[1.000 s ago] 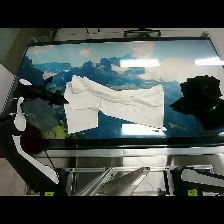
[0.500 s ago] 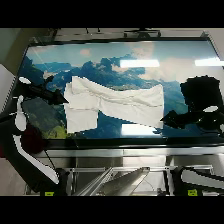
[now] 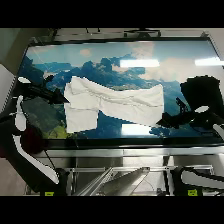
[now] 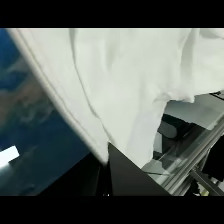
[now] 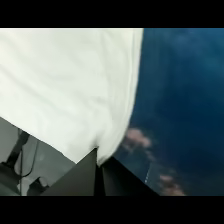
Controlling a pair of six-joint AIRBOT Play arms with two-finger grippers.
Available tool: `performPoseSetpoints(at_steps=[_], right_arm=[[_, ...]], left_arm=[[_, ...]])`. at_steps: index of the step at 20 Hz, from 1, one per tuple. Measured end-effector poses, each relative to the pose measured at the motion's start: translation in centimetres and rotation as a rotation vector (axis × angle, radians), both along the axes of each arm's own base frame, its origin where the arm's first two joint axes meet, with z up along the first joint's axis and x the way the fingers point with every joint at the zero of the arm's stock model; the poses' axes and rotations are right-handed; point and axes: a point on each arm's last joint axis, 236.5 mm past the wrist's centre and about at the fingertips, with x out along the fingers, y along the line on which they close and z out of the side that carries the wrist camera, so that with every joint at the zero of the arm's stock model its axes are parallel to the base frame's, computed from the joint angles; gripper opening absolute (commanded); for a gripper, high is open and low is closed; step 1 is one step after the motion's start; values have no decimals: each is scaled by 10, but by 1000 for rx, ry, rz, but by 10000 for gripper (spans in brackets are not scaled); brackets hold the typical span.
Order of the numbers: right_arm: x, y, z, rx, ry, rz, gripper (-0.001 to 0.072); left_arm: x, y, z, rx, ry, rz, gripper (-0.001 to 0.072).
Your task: Fold the shirts.
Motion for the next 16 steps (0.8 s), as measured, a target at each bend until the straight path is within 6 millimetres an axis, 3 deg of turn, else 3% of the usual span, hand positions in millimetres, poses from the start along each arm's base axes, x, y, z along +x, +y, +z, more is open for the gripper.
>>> performPoseSetpoints(at_steps=[1,4,6,8,10,12,14,16], right_arm=[[6,1,6,3,-33,12,16],[25,17,61,97,-152,35,15],[36,27,121,176,-271,41,16],[39,32,196,273,-432,33,15],[35,28,283,360,-645,0,16],[22,13,373,413,-893,-55,16],[-2,0,446,432,-1108,-100,16],[-30,-2,507,478,-1294,-126,16]], left_arm=[[1,-3,7,-17,-11,2,24],[-1,-16,46,-78,-62,-14,24],[-15,-26,80,-104,-108,-42,25],[-33,-40,124,-157,-190,-59,26],[-53,-59,192,-276,-344,-54,27],[-82,-76,280,-436,-557,-43,27],[-122,-84,371,-582,-802,-40,27],[-169,-88,437,-640,-1022,-51,28]])
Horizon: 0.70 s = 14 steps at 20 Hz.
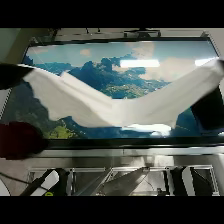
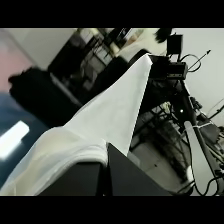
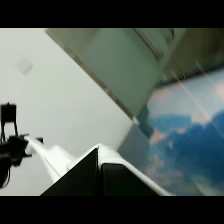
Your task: Fold the shirts.
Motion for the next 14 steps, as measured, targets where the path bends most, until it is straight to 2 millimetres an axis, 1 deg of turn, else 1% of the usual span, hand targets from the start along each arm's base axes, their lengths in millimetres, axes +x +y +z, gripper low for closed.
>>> performPoseSetpoints(at_steps=[1,2,3,5,7,8,9,10,11,12,13,14], right_arm=[[-15,3,24,32,-77,6,15],[-29,7,44,67,-138,23,16],[-41,9,61,101,-194,43,16],[-60,13,82,149,-271,77,16],[-72,15,94,172,-317,94,16],[-74,15,97,177,-332,97,16],[-75,14,98,178,-338,97,16],[-72,13,97,173,-334,90,16],[-66,12,91,154,-315,74,16],[-55,10,82,122,-284,43,15],[-40,8,68,74,-234,3,15],[-25,6,50,26,-175,-38,15]], left_arm=[[-23,-4,25,-12,-98,19,27],[-43,-9,42,-13,-177,38,27],[-60,-15,54,-9,-240,57,27],[-86,-26,71,-26,-324,74,27],[-110,-31,89,-103,-394,44,27],[-119,-29,98,-151,-420,20,26],[-124,-24,107,-200,-439,0,26],[-125,-19,111,-231,-446,-16,26],[-121,-12,113,-250,-443,-25,27],[-113,-6,113,-255,-431,-21,27],[-101,-1,110,-244,-407,-8,27],[-82,4,102,-220,-367,19,28]])
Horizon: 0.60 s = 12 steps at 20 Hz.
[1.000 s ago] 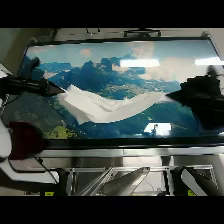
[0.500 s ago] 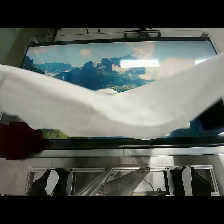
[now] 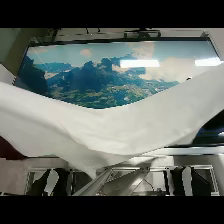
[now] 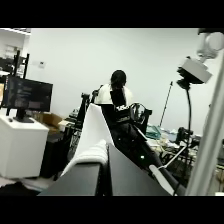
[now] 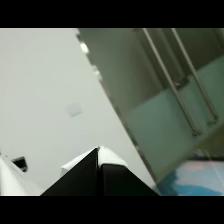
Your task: Fold the shirts.
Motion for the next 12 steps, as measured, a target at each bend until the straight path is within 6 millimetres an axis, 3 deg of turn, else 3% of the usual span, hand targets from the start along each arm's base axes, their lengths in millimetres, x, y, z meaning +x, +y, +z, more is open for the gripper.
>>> performPoseSetpoints(at_steps=[2,5,9,12], right_arm=[[28,-4,-37,-76,116,-70,15],[74,-10,-106,-145,307,-134,15],[144,-15,-215,-196,557,-163,15],[192,-14,-302,-212,709,-146,15]], left_arm=[[49,10,-25,46,131,65,27],[135,19,-94,135,377,126,27],[236,14,-230,279,704,142,27],[288,10,-325,370,851,131,27]])
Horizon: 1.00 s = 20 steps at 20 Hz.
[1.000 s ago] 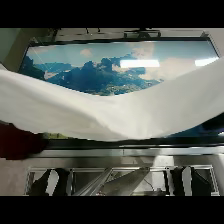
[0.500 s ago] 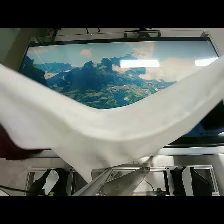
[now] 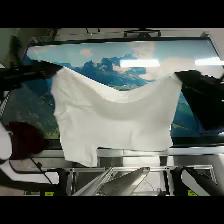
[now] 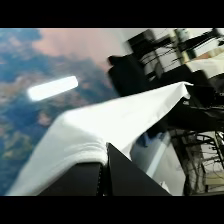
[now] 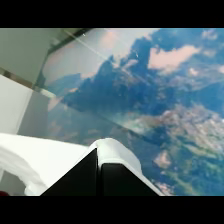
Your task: Fold the shirts.
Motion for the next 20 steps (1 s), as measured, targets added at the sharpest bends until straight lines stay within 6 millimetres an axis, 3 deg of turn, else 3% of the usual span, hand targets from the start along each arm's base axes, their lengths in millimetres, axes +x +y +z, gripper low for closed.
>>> performPoseSetpoints(at_steps=[3,5,7,9,13,16,20], right_arm=[[38,1,-70,65,84,-10,15],[63,-2,-101,118,107,-34,15],[91,-6,-120,163,110,-43,15],[115,-8,-122,203,92,-39,15],[155,-30,-102,260,40,-58,15],[158,-49,-108,246,80,-63,15],[140,-63,-142,169,192,-10,15]], left_arm=[[39,1,-59,35,60,-5,27],[62,5,-79,47,61,1,27],[81,11,-91,57,62,15,27],[96,18,-96,60,56,30,27],[115,42,-98,42,47,104,28],[115,53,-106,18,56,120,24],[101,51,-113,-1,74,65,14]])
